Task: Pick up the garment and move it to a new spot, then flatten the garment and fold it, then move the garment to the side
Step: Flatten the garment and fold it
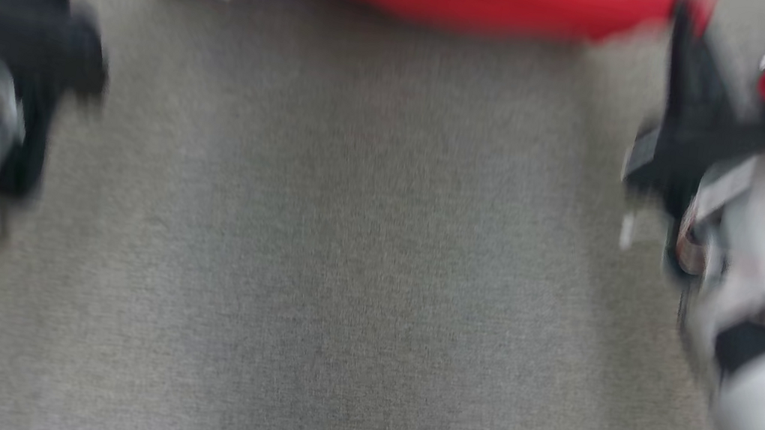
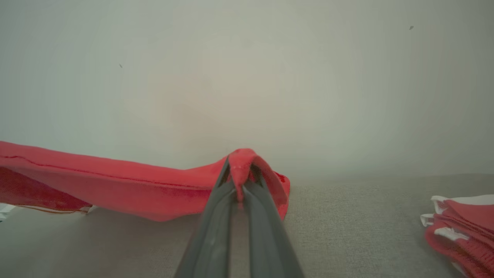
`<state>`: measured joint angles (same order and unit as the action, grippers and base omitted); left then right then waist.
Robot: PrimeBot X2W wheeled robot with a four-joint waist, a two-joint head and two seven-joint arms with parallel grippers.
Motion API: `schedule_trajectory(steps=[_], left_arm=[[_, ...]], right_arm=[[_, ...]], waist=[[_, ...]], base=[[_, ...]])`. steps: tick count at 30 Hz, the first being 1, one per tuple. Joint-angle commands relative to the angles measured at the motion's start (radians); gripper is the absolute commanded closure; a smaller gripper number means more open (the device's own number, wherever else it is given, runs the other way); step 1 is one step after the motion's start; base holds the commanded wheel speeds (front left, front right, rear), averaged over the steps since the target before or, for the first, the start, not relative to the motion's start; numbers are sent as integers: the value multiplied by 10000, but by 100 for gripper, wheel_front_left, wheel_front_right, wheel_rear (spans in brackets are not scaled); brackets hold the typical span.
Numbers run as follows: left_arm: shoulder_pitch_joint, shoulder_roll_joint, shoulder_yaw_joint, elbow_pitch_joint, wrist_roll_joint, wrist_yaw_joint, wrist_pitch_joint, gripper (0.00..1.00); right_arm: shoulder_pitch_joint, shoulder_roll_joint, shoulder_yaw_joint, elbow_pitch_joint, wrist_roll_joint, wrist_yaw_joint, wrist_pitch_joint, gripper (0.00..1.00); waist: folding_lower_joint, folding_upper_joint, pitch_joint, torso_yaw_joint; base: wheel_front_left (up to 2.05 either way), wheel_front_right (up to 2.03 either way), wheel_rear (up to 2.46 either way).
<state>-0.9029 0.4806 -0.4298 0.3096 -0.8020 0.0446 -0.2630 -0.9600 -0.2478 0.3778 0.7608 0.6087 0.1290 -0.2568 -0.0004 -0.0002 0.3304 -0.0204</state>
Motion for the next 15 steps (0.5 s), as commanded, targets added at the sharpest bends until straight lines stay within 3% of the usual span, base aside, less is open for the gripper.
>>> schedule_trajectory(steps=[1,9,15], left_arm=[[792,67,120,-368,7,145,-9,100],[6606,-389,1446,-3724,-93,1508,-14,100],[9406,-789,1472,-4737,-149,1865,-14,100]], right_arm=[[631,-193,11,-321,158,23,-34,100],[5701,-971,-724,-3238,853,13,798,100],[8738,-760,-1912,-4986,357,11,1681,100]], waist=[[4,2,-1009,4],[4,2,-1939,71],[4,2,-2360,259]], base=[[0,0,0],[0,0,0],[0,0,0]])
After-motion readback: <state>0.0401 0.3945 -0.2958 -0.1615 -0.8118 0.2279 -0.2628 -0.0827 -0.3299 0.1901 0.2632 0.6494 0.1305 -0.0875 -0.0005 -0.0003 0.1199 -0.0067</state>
